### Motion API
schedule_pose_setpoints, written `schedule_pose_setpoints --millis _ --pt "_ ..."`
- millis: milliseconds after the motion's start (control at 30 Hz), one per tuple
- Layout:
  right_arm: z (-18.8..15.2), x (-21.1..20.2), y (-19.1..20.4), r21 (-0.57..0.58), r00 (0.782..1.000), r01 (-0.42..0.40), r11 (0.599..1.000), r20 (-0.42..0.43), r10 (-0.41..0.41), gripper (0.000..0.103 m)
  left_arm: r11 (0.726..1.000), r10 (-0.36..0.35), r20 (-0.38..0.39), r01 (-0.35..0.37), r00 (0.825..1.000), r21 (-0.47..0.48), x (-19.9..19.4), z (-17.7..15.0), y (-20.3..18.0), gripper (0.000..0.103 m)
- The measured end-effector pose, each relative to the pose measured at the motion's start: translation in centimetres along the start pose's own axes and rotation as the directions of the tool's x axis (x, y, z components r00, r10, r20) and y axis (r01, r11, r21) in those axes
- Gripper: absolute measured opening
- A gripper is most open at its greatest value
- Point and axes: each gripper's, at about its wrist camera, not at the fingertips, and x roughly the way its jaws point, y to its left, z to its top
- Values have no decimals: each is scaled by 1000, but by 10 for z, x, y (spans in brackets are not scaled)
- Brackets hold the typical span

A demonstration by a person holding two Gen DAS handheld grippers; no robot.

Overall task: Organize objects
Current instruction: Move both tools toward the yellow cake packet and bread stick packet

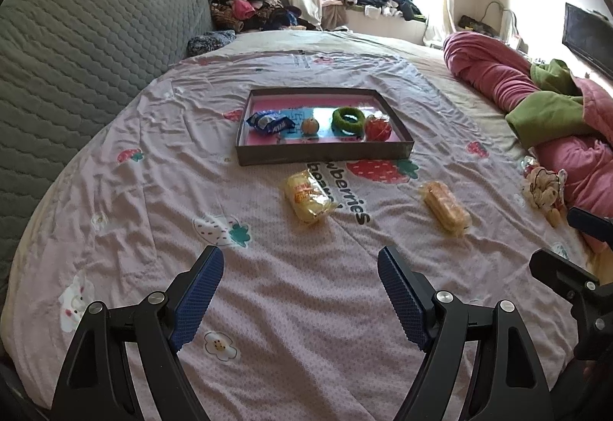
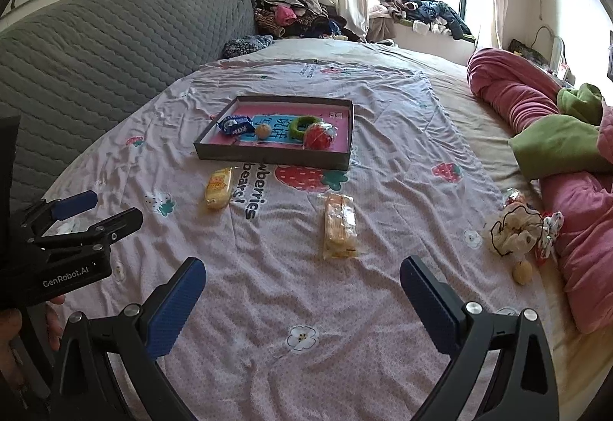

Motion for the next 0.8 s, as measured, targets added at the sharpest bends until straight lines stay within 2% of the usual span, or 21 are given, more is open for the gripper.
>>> schedule_pose_setpoints --millis 800 --pt "-16 64 -7 21 995 -13 1000 -102 15 102 1000 -18 -80 19 997 17 61 -14 -9 84"
